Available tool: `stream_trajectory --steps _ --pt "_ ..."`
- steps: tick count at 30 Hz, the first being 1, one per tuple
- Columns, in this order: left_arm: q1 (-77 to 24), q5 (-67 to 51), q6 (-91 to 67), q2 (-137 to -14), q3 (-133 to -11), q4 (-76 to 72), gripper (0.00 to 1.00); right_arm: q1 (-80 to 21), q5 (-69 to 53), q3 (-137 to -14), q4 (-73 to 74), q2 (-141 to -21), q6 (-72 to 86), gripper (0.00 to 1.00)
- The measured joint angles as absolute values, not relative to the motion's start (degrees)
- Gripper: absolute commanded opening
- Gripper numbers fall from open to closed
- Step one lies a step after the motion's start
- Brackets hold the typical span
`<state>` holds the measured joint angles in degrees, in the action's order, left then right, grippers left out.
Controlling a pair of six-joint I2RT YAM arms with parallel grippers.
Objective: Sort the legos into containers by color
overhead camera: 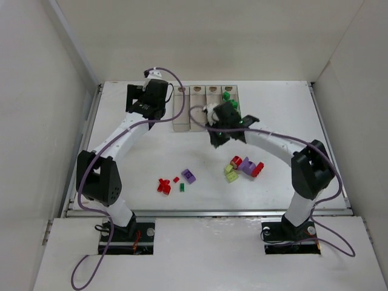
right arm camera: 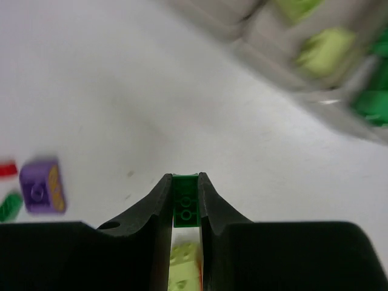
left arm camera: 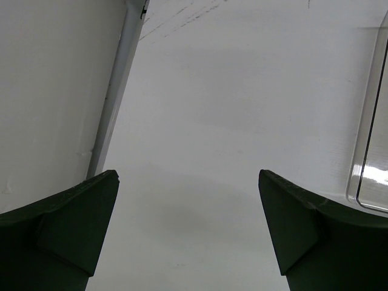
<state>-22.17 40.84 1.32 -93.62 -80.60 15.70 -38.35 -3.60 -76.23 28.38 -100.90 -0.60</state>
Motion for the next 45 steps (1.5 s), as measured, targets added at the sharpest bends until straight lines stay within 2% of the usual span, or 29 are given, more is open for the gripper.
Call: stream_trajectory --steps 4,9,12,14,17,18,20,23,27,31,33,38,45 --pt "-22.17 40.99 1.41 -95.04 -80.62 15.51 1.00 -29.10 0.58 -88.97 26.30 -105.25 3.68 0.00" --pt "-22.17 41.45 1.72 -95.94 -80.60 15.55 1.00 -21.80 8.23 -108.60 24.62 -119.63 7.40 0.00" --pt "-22.17 42.94 2.52 -95.94 -80.62 15.22 1.00 -19.86 11.70 -115.66 25.82 -127.42 8.45 0.24" --pt "-22.17 43.70 2.85 -95.94 -80.60 15.16 1.00 -19.35 13.19 -117.97 27.09 -130.91 8.78 0.30" --pt "-22.17 44.34 3.20 -95.94 -80.60 14.79 1.00 -19.25 13.56 -118.43 29.34 -132.77 8.62 0.70" --pt "-22.17 44.47 3.25 -95.94 -80.62 14.81 1.00 -19.27 13.34 -118.45 30.17 -132.79 8.32 0.92" --pt "-22.11 44.64 3.40 -96.01 -80.64 14.79 1.00 -19.33 13.21 -118.58 30.72 -132.60 7.66 1.00" --pt "-21.98 44.64 3.38 -96.53 -80.93 14.85 1.00 -19.68 13.13 -117.56 31.05 -130.87 6.83 1.00" --pt "-21.39 43.75 2.96 -97.01 -81.19 14.94 1.00 -22.79 14.72 -105.03 29.85 -119.77 3.51 1.00" --pt "-20.73 42.65 2.28 -97.01 -81.19 15.09 1.00 -32.08 14.81 -92.07 29.47 -106.04 0.60 1.00" --pt "-20.51 42.35 2.04 -97.01 -81.19 15.20 1.00 -38.02 10.09 -87.55 28.91 -100.82 -0.10 1.00" --pt "-20.43 41.85 1.41 -97.01 -81.19 15.27 1.00 -43.35 3.03 -79.83 28.60 -97.36 -0.27 1.00" --pt "-20.12 44.51 0.45 -97.01 -81.12 14.94 1.00 -52.82 1.21 -72.93 25.45 -101.86 -0.16 1.00"
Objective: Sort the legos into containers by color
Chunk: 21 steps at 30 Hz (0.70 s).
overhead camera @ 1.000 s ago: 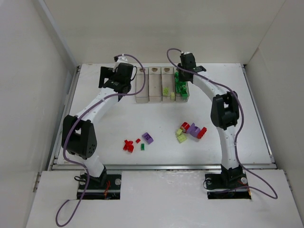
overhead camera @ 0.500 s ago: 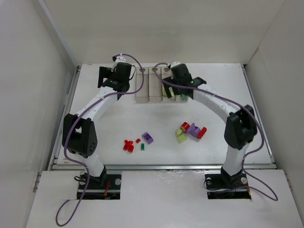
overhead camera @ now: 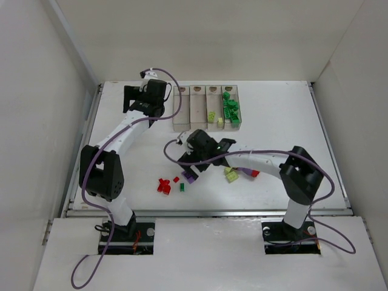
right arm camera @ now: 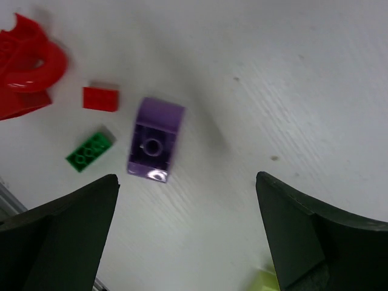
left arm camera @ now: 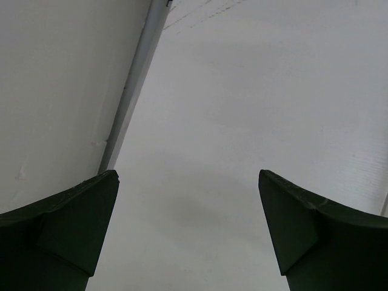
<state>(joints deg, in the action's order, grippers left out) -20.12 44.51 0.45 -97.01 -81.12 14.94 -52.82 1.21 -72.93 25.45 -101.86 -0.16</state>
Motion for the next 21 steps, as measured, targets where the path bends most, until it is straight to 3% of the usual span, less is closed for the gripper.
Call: stream_trajectory --steps 7,10,17,18,21 --pt "-17.19 48.51 -0.03 -96.79 -78.91 13.06 1.00 -56.82 -0.64 -74.37 20.91 -107.04 -0.56 0.98" --pt "-15.99 48.95 -0.08 -96.79 -78.13 13.08 1.00 -56.62 -0.69 -74.54 19.90 -108.22 -0.78 0.91" --pt "-15.25 49.15 -0.10 -96.57 -78.08 12.88 1.00 -56.73 0.16 -77.34 19.11 -113.82 -1.87 0.51" --pt "-15.25 48.99 -0.16 -96.57 -78.08 12.84 1.00 -56.73 0.12 -77.76 19.11 -113.97 -2.15 0.32" --pt "-14.85 48.58 -0.34 -96.57 -78.11 12.86 1.00 -56.77 0.43 -78.56 19.40 -114.13 -2.42 0.02"
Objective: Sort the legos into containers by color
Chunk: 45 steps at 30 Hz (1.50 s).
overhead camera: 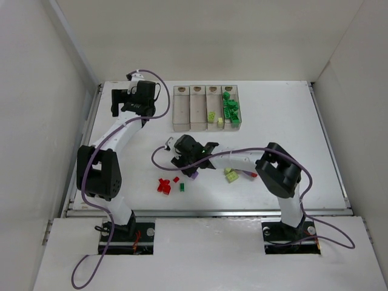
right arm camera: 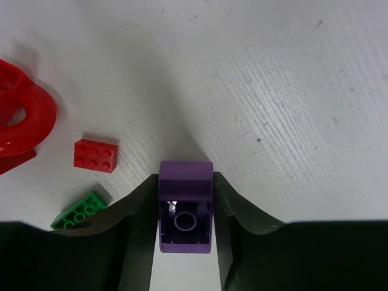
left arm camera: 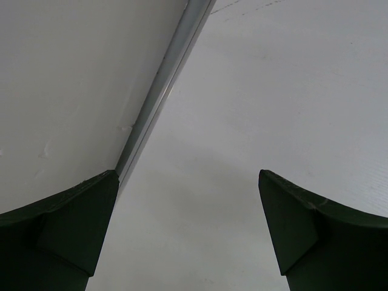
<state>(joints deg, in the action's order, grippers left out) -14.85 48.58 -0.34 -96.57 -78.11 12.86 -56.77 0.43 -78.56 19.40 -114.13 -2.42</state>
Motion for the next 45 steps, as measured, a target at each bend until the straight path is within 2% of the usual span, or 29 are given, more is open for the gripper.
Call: stream_trajectory --steps 6,12,15,19,25,27,28,29,32,39,45 --pt "-14.00 48.47 -0.51 -96.57 -78.08 12.88 1.00 -54.65 1.06 -80.86 20.40 -112.75 -0.23 0.00" --pt "-13.41 48.66 -0.84 -96.57 -78.08 12.86 1.00 -40.18 2.96 -86.50 16.56 -108.79 10.35 0.00" --pt "-13.39 48.34 -0.95 -96.57 -78.11 12.80 1.00 -33.21 4.86 -96.36 15.49 -112.44 13.87 0.00" --pt "-13.39 48.12 -0.97 -96.57 -78.08 12.78 1.00 -29.67 4.97 -113.06 14.92 -122.50 16.03 0.00" --pt "-13.39 48.14 -0.95 -96.57 -77.58 12.60 1.00 -29.47 2.98 -119.42 16.34 -131.59 16.99 0.00" --pt "-13.39 48.14 -0.95 -96.57 -77.56 12.58 1.00 -29.47 1.56 -119.72 16.84 -133.58 17.26 0.08" --pt "-13.39 48.16 -0.95 -96.57 -77.58 12.58 1.00 -29.47 0.78 -120.01 17.50 -134.43 17.39 0.18" --pt "-13.39 48.16 -0.95 -96.57 -77.56 12.53 1.00 -29.47 -0.10 -120.29 17.74 -135.20 17.41 0.57" --pt "-13.39 48.16 -0.95 -96.57 -77.56 12.49 1.00 -29.47 -1.45 -120.84 18.13 -136.42 17.89 1.00" --pt "-13.39 48.12 -0.95 -96.57 -77.56 12.43 1.00 -29.26 -1.93 -117.97 19.05 -132.42 17.80 1.00" --pt "-13.39 47.66 -0.97 -96.57 -77.56 12.64 1.00 -29.19 3.14 -102.08 22.24 -110.00 15.73 1.00"
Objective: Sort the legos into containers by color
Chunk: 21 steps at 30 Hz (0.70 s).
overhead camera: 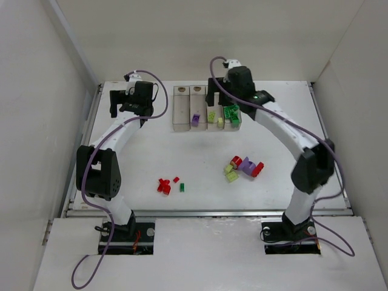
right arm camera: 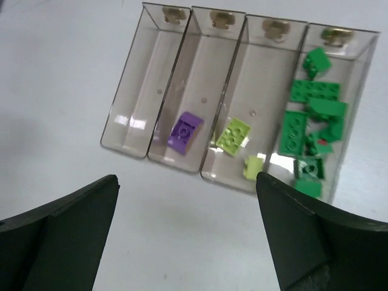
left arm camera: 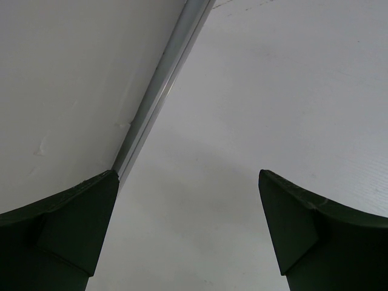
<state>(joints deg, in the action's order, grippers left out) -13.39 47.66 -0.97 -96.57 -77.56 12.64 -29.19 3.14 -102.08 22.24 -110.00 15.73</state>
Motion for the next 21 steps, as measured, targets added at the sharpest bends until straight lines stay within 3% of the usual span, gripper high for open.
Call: stream_trajectory --steps 5,14,21 --pt "-13.39 46.94 -1.76 -96.57 -77.71 13.41 1.00 -26.26 0.21 -86.65 30.11 -89.58 11.57 1.00" --pt "-13.39 45.58 -2.79 -96.95 -79.44 14.63 1.00 -31.44 -0.86 -79.40 45.39 -98.72 8.80 0.94" --pt "-13.39 45.12 -3.11 -96.95 -79.70 14.85 1.00 -34.17 2.79 -79.40 51.16 -102.67 7.73 0.81"
